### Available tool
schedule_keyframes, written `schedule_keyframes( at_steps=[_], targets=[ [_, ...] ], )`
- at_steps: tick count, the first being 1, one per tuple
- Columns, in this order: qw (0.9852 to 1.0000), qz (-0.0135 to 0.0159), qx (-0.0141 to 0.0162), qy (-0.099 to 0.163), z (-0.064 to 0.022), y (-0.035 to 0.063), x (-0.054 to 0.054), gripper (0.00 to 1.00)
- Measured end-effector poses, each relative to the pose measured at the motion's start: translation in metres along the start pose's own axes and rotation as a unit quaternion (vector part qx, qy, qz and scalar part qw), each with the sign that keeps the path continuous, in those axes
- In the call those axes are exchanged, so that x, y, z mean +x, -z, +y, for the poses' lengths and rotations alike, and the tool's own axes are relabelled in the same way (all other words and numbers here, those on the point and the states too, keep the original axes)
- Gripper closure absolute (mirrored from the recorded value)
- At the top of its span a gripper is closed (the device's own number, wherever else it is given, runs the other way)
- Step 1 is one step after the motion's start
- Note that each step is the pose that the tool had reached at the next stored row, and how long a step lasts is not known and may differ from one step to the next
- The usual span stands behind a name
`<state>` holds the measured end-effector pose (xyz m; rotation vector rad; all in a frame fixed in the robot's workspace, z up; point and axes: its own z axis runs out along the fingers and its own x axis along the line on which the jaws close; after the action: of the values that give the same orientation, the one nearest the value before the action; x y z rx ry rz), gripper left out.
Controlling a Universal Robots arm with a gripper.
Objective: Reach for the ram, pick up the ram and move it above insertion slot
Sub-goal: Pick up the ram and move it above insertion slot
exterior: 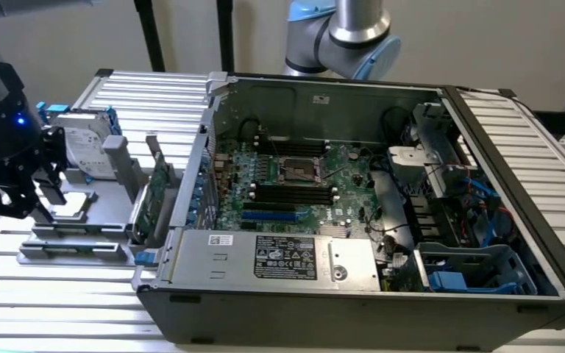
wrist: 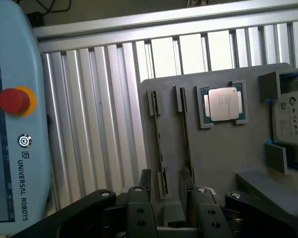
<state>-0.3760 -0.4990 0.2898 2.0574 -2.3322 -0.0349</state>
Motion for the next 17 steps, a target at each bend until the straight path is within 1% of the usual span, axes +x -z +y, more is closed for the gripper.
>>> schedule_keyframes(
  at_steps=[8,17],
  targets=[
    [0.9998,0.0007,0.0001,0.018,-0.0005,-0.0146,0.000,0.64],
    [0.9995,0.0012,0.0003,0.032,-0.0007,-0.0310,0.000,0.64]
  ],
)
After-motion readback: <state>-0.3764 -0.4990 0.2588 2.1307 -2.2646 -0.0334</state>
